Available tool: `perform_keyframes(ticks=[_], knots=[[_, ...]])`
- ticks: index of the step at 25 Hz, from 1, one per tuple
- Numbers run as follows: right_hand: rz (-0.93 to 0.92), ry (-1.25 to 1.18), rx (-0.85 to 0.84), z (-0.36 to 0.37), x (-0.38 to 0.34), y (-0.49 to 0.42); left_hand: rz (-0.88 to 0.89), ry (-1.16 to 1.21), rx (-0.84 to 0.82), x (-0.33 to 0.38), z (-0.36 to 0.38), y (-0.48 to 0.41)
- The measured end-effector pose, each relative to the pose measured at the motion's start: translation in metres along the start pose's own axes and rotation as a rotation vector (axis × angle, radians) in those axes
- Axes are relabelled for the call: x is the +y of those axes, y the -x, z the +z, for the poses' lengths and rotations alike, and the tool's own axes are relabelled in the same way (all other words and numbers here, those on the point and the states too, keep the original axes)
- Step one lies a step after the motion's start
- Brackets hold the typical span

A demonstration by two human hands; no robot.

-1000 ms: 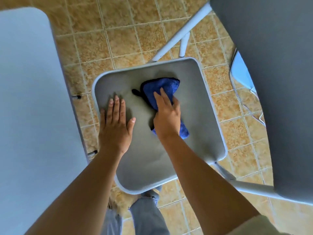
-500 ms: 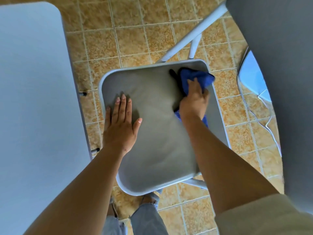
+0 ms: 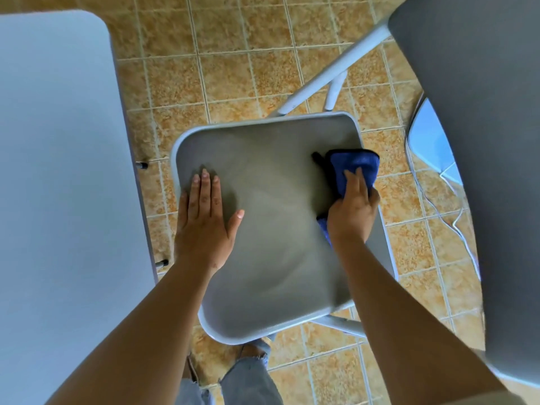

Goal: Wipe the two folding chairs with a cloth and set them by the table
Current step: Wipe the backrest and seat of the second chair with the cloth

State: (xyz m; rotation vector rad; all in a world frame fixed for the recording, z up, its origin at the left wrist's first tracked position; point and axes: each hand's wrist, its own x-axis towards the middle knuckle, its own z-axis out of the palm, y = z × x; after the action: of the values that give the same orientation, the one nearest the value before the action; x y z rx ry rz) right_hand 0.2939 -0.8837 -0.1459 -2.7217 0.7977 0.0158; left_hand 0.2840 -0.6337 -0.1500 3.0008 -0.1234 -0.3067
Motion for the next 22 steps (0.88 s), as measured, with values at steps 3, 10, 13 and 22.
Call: perform_keyframes(ticks=[3,10,13,22], knots=[[-0.1,-0.047,-0.025,0.011,-0.05,-0.017,-0.014,0.007,-0.004,0.0,0.0,0.0],[-0.486,-0.035,-0.093,0.011,-0.051,0.08,-0.02,0.07,-0.055,-0.001,-0.005,0.0],[-0.412,0.081,-0.06,0.004,-0.003,0.061,-0.007,0.062,-0.079,-0.002,-0.007,-0.001],[-0.193,0.018,-0.093,0.013,-0.064,-0.015,-0.008,0.114,-0.162,-0.003,-0.018,-0.004]])
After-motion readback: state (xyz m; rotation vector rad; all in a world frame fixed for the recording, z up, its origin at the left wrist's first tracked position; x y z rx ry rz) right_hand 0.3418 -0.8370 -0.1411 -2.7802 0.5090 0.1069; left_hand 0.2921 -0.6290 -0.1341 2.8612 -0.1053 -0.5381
